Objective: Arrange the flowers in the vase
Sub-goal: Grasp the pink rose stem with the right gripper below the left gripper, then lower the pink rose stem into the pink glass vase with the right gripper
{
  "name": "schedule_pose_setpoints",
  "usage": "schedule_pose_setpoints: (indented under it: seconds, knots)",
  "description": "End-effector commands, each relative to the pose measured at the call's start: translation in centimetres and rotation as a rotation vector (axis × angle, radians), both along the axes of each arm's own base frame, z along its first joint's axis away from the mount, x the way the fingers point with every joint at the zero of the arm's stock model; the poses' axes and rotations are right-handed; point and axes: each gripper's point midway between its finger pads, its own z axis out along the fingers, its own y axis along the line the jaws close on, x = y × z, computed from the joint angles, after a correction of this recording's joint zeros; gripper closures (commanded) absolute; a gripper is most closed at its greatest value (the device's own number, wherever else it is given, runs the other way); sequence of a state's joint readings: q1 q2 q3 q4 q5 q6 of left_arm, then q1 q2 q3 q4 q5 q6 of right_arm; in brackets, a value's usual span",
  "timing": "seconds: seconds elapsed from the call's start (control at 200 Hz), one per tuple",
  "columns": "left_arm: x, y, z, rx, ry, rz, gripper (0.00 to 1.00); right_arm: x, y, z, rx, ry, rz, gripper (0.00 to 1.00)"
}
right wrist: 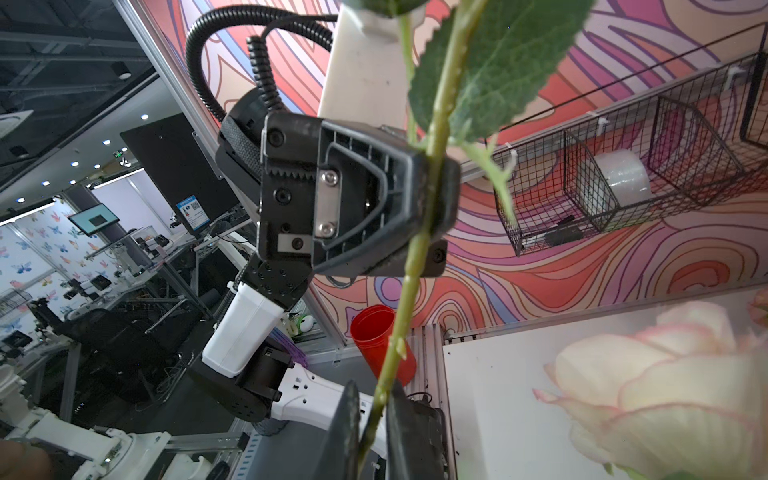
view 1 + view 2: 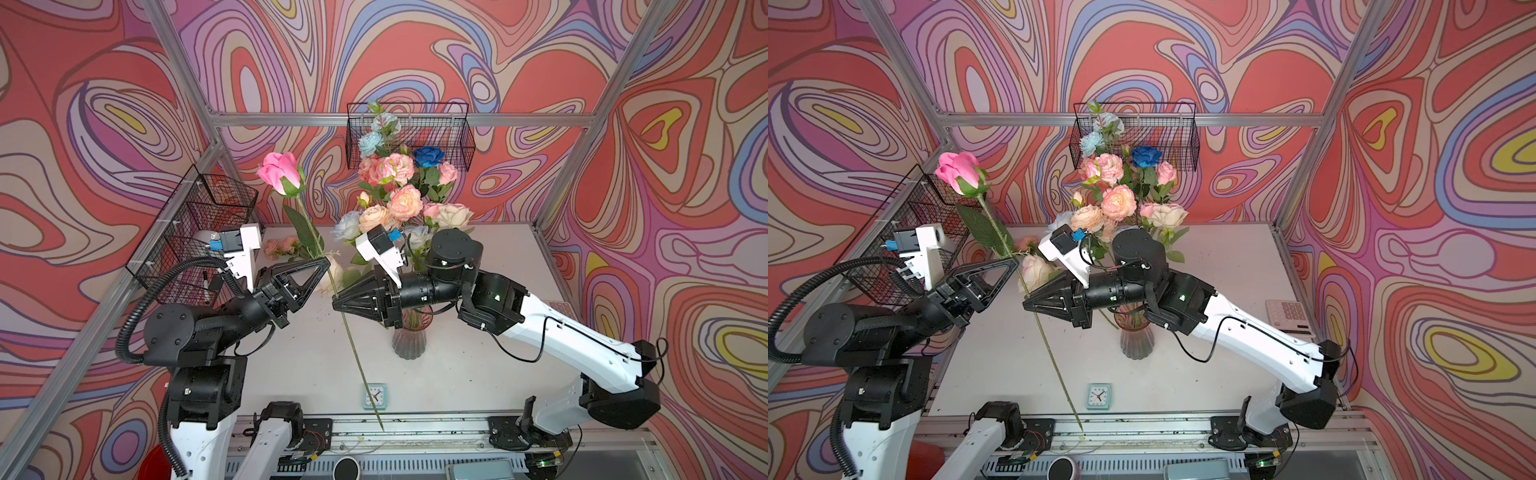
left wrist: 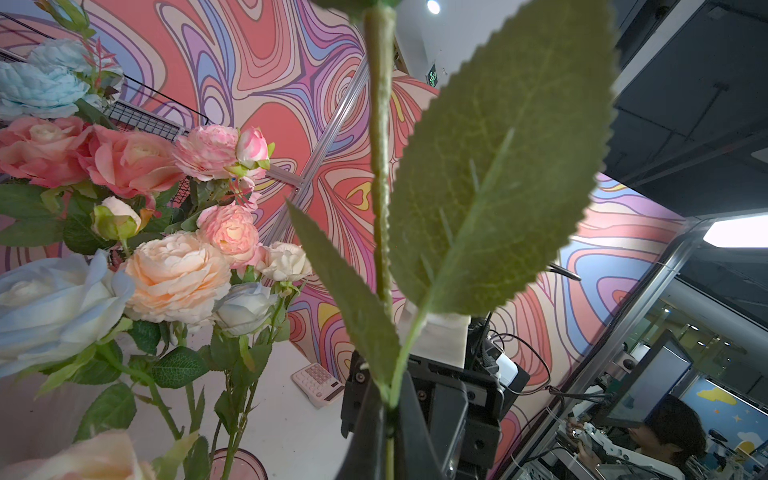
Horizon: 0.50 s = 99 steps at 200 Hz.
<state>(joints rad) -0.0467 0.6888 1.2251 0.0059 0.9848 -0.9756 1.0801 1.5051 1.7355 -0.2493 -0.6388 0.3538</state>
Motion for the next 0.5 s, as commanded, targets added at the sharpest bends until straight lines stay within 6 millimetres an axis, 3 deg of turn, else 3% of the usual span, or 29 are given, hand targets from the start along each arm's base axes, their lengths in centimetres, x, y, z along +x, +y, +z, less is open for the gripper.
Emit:
schedule_pose_setpoints:
  seconds: [0.0,0.1,0.22,0.35,0.491]
  knots:
    - [-0.6,-0.1,0.8,-0.015,-0.035,-0.016,0.84,-0.2,-0.4,1.2,0.042,-0.028,0.005,1.0]
    - [-0.6,0.1,0.9,-0.025,-0.033,0.001,0.31,0.2,-1.3,1.4,0.058,-0.055,-0.056,1.0]
    - [-0.6,0.4,1.0,-0.035,-0.036,0.027,0.01,1.1,-3.2,1.6,0.067,-0.102,-0.171,1.0]
    - [-0.5,1.2,0.8,-0.034,-0.039,0.104,0.0,3.0,-6.3,1.5,0.055,-0.182,-0.363,1.0]
    - [0.8,4.5,-1.3,-0.013,0.001,0.389,0.0,5.1,-10.3,2.0,0.079,-0.268,-0.595,1.0]
